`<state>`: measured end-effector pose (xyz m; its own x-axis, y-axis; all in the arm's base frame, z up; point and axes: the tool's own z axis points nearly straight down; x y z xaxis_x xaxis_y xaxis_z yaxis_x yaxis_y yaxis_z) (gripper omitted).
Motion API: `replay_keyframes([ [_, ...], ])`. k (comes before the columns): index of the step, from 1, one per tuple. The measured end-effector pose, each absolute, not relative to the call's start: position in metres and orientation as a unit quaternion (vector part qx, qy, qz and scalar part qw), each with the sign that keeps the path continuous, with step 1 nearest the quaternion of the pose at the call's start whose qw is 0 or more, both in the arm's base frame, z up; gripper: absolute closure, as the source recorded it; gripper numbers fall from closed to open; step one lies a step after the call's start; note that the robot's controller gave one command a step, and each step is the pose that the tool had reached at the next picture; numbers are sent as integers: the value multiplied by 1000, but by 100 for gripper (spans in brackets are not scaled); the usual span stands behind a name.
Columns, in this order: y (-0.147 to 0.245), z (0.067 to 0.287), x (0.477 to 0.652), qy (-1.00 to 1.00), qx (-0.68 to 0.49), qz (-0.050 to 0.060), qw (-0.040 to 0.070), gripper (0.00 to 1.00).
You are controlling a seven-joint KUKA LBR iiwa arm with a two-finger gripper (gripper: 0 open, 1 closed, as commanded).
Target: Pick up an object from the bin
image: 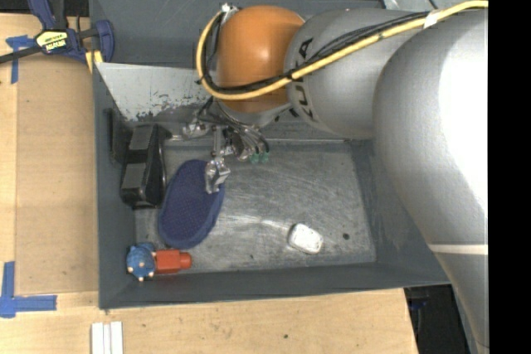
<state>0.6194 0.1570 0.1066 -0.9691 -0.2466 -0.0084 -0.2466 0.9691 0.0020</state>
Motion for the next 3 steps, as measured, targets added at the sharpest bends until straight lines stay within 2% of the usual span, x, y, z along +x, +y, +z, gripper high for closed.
replay_keyframes([
  [1, 154, 108, 621, 993, -122, 1, 5, 100],
  [2, 183, 137, 617, 991, -137, 1, 4, 100],
  [3, 182, 135, 616, 991, -136, 1, 2, 0],
])
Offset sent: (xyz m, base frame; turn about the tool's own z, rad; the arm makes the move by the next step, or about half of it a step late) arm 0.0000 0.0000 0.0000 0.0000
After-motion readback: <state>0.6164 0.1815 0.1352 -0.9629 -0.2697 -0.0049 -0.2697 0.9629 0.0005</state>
